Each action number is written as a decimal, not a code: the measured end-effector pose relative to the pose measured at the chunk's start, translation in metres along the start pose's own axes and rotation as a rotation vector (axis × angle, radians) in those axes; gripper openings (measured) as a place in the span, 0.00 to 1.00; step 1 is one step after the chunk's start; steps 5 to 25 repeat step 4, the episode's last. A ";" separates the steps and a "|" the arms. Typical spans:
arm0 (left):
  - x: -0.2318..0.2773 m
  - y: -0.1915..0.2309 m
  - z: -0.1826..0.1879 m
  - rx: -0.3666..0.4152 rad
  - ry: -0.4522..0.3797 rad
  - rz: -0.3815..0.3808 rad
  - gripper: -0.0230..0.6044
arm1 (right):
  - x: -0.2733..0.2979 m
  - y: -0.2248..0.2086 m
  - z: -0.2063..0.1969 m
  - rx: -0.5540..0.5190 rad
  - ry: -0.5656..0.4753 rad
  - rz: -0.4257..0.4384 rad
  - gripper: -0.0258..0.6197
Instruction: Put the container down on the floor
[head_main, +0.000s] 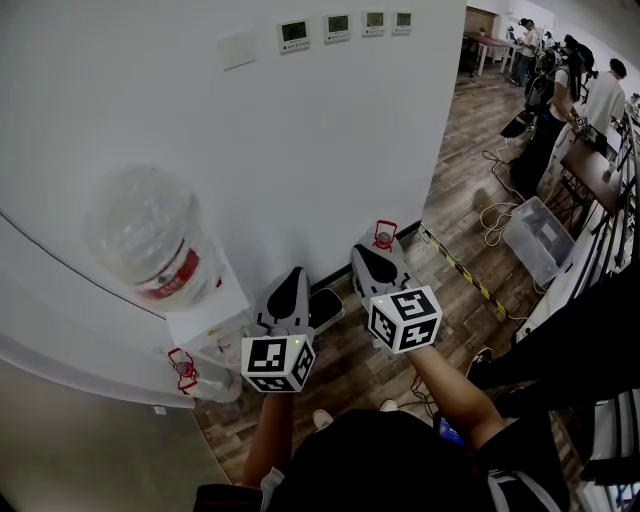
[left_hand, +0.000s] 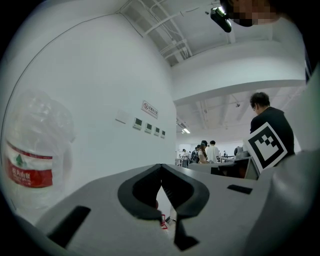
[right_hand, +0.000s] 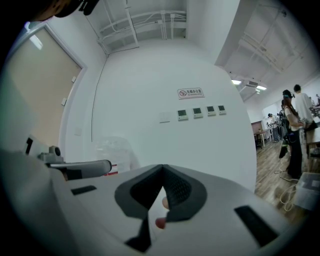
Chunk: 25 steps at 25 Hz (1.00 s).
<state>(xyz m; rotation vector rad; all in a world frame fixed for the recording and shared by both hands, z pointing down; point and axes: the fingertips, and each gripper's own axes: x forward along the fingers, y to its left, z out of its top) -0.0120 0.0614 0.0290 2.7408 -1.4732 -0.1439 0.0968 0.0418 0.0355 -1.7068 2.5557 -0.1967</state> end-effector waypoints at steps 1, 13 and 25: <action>0.000 -0.001 -0.001 -0.001 0.001 0.000 0.06 | 0.000 -0.001 0.000 0.001 0.001 0.000 0.08; 0.001 -0.003 -0.002 -0.005 0.004 0.000 0.06 | -0.002 -0.002 -0.001 0.005 0.005 0.000 0.08; 0.001 -0.003 -0.002 -0.005 0.004 0.000 0.06 | -0.002 -0.002 -0.001 0.005 0.005 0.000 0.08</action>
